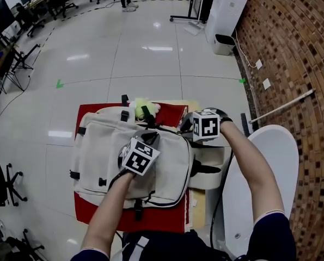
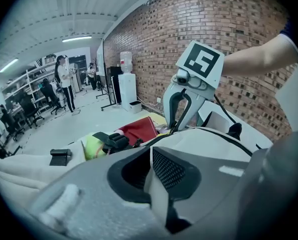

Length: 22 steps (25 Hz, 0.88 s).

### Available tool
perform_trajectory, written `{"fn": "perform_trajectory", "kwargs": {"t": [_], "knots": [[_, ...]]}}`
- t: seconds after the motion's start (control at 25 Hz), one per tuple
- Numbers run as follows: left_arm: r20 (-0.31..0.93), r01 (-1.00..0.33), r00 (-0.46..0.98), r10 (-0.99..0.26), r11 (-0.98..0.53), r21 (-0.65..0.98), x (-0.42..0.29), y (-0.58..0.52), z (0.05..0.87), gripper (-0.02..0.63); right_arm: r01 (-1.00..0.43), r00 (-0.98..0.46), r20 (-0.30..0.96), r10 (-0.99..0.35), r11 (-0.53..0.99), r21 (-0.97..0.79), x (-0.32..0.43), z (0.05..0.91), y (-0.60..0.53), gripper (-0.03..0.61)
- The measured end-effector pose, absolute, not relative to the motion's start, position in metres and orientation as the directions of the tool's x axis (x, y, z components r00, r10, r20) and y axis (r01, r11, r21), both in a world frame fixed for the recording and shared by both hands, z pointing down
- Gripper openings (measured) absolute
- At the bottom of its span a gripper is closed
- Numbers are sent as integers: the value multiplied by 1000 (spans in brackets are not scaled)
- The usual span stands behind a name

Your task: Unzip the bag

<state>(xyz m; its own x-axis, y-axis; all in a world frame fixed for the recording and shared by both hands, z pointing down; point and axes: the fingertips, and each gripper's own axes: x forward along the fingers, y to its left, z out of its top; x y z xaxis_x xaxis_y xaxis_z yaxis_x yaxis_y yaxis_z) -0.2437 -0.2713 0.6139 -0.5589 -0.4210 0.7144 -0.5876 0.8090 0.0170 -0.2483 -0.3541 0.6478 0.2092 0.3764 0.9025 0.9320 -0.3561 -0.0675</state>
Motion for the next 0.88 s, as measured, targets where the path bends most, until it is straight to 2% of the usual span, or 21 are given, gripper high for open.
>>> {"fn": "perform_trajectory", "kwargs": {"t": [0.08,0.4,0.6,0.76,0.88], "knots": [[723,-584,-554,-413,811,16,-244,-268,618,18,934,194,900,390,-354,-48,-251,641,-360,38],[706,-553,-570,-419,832,47,-247,-259,612,32,931,57,916,397,-353,95,-232,612,-385,35],[688,-551,-575,-442,831,74,-246,-256,609,26,951,-32,920,391,-271,149,-214,610,-400,35],[671,-676,-553,-494,737,-14,-235,-277,599,25,961,-101,921,377,-201,187,-200,607,-401,35],[660,-826,-484,-575,549,-127,-229,-319,583,92,964,-150,906,395,-145,223,-200,597,-396,35]]}}
